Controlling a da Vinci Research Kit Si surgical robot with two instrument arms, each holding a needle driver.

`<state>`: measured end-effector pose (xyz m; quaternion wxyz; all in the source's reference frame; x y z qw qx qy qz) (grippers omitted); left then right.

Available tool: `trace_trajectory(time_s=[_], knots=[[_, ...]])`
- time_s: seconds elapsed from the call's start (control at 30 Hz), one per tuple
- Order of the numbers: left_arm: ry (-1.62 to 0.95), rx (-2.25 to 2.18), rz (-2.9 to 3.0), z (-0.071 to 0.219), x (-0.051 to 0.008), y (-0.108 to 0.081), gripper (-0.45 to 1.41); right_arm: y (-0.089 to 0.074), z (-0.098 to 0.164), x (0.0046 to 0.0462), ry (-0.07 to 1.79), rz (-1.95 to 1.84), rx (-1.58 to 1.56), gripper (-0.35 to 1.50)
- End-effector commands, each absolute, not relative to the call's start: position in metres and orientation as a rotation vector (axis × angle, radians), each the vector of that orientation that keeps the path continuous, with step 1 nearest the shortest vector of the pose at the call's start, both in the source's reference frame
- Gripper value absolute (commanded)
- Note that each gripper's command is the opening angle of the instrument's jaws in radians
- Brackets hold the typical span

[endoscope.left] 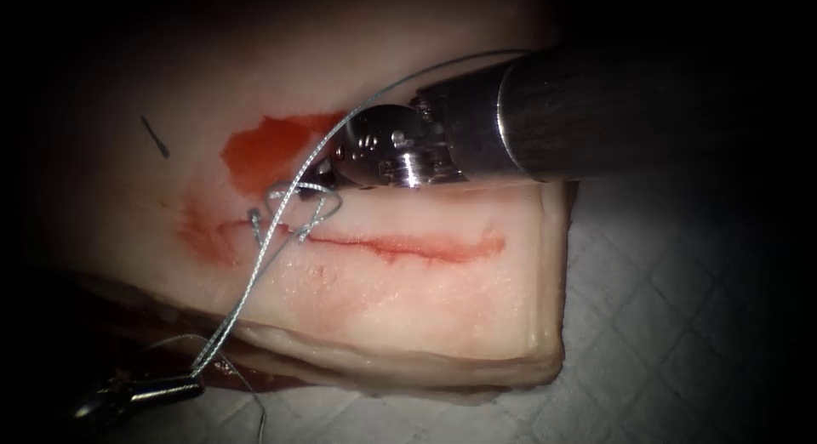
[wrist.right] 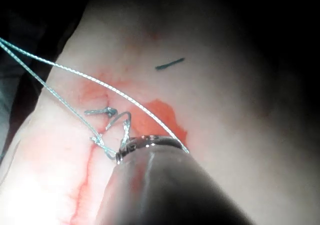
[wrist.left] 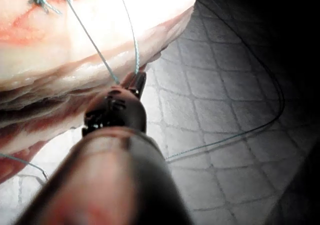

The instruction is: Wound Closure

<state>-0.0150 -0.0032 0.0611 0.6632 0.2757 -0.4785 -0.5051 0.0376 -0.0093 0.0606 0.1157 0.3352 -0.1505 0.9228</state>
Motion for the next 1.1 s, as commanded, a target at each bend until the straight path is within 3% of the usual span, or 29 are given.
trace_trajectory(time_s=[0.03,0.63,1.1], knots=[[-1.057,0.648,-1.171,0.061,-0.0152,-0.004,-0.45,-0.009,0.061,0.0386,-0.436,2.702,0.985,-0.35],[-0.594,0.833,-1.346,0.052,-0.0098,-0.014,-0.45,-0.009,0.061,0.0384,-0.416,2.718,0.985,-0.35],[-0.367,0.864,-1.266,0.056,-0.0063,-0.019,-0.45,-0.009,0.061,0.0373,-0.269,2.963,0.907,-0.35]])
